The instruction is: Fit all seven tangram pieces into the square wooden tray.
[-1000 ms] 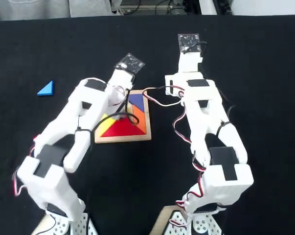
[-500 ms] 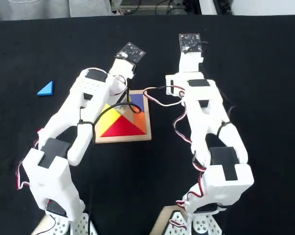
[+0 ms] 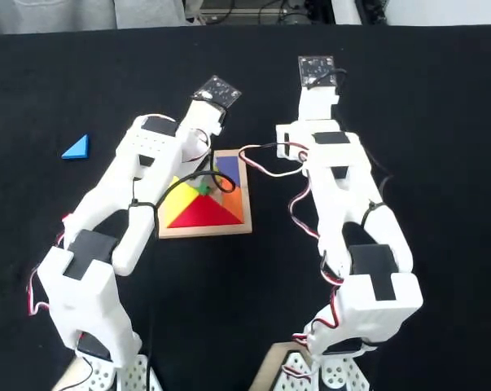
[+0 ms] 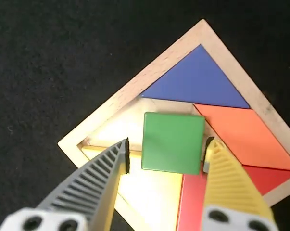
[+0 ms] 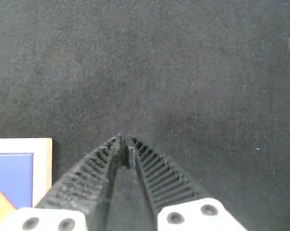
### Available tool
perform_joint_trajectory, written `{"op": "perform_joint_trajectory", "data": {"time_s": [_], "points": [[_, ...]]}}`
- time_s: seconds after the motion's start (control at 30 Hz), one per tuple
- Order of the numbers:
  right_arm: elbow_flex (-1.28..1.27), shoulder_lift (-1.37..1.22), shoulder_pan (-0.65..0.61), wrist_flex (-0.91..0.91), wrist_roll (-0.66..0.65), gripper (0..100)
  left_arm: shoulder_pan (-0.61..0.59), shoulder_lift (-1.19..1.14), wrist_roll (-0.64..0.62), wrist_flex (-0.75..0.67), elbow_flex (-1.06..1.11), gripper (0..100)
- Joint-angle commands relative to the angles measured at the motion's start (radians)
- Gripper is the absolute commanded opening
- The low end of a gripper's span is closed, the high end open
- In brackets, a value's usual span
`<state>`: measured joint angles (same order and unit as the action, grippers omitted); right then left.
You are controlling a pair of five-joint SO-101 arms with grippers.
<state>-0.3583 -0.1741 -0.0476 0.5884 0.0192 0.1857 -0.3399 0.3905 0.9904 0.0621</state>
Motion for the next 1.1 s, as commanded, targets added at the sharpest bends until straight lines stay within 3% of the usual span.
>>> {"op": "perform_joint_trajectory", "data": {"time_s": [0.0,0.5,1.07], "points": [[0.064,0.008,0.014,-0.023,-0.009,1.1,-0.036,0.011,-0.011,0.008,-0.102,26],[0.064,0.008,0.012,-0.025,-0.009,1.1,-0.061,-0.104,-0.009,0.014,-0.128,26],[0.074,0.008,0.012,-0.018,-0.009,1.1,-0.09,-0.083,-0.009,0.011,-0.162,26]]}}
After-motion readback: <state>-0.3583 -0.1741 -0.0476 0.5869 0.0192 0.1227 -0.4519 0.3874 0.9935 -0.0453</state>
